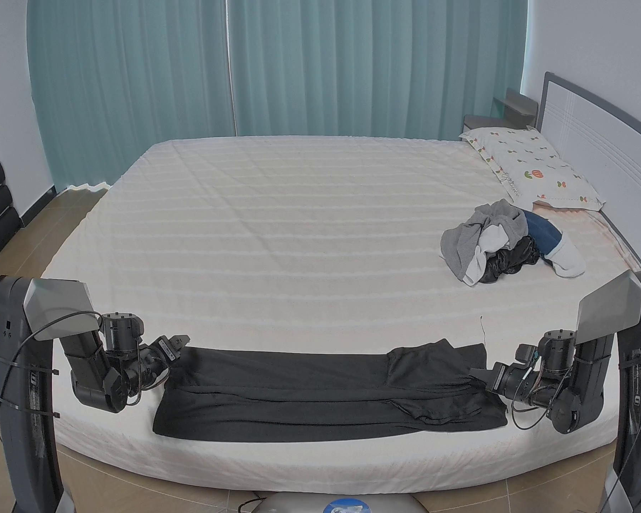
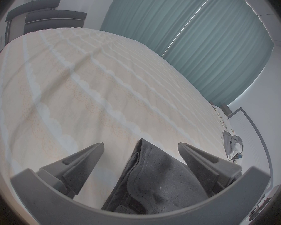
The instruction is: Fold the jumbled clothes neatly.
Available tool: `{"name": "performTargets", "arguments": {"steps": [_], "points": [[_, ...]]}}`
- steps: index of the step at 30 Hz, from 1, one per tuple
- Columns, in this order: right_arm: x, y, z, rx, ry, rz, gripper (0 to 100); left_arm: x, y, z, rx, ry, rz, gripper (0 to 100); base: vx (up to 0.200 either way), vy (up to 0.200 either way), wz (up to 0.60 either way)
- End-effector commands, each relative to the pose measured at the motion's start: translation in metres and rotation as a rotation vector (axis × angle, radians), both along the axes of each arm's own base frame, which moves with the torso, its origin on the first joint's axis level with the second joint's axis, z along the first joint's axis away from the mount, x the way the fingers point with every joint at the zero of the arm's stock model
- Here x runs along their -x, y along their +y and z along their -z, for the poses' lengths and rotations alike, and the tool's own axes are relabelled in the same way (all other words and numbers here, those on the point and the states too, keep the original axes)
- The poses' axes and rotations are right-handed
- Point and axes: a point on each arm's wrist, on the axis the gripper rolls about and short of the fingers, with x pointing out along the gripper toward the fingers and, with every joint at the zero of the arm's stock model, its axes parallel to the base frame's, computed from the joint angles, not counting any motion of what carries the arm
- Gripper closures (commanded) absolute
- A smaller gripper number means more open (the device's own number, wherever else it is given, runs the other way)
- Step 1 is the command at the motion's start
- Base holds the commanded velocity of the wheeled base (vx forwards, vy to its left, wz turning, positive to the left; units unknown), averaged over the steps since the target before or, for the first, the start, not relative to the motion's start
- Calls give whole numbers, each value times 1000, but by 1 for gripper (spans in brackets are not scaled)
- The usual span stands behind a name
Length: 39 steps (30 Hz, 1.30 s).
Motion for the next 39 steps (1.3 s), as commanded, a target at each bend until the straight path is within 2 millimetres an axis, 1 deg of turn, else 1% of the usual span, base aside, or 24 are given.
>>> {"name": "performTargets", "arguments": {"steps": [1, 4, 5, 10, 14, 15, 16, 18, 19, 22, 26, 30, 31, 39], "points": [[0, -1, 0, 3, -2, 0, 100, 0, 1, 0, 1, -1, -2, 0, 0, 0, 0], [1, -3, 2, 23, -3, -6, 100, 0, 1, -1, 3, -1, -1, 0, 0, 0, 0], [0, -3, 2, 23, -5, -6, 0, 1, 1, 0, 3, 1, -1, 0, 0, 0, 0], [-2, -8, -2, 17, -20, 11, 0, 1, 1, -2, 3, -2, -3, 0, 0, 0, 0], [-5, -17, -10, 8, -52, 47, 0, 7, 0, -22, 3, -32, 3, 0, 0, 0, 0], [-5, -18, -10, 7, -51, 49, 0, 8, 0, -22, 3, -30, 3, 0, 0, 0, 0], [-9, -27, -12, -22, -51, 94, 0, 12, 0, -29, 10, -35, 16, 0, 0, 0, 0], [-13, -34, -12, -43, -55, 125, 0, 14, 0, -30, 9, -31, 23, 0, 0, 0, 0], [-20, -39, -13, -71, -67, 155, 0, 15, -1, -29, 11, -22, 38, 0, 0, 0, 0], [-28, -40, -12, -117, -62, 183, 0, 21, -1, -26, -6, 0, 74, 0, 0, 0, 0], [-27, -36, -2, -116, -30, 178, 0, 31, -2, -21, -65, 33, 125, 0, 0, 0, 0], [-27, -33, 0, -116, -25, 167, 0, 35, -3, -16, -121, 51, 169, 0, 0, 0, 0], [-28, -33, 1, -116, -24, 167, 0, 38, -5, -12, -143, 68, 193, 0, 0, 0, 0], [-27, -28, 3, -114, 1, 154, 0, 45, -20, -2, -190, 100, 279, 0, 0, 0, 0]]}}
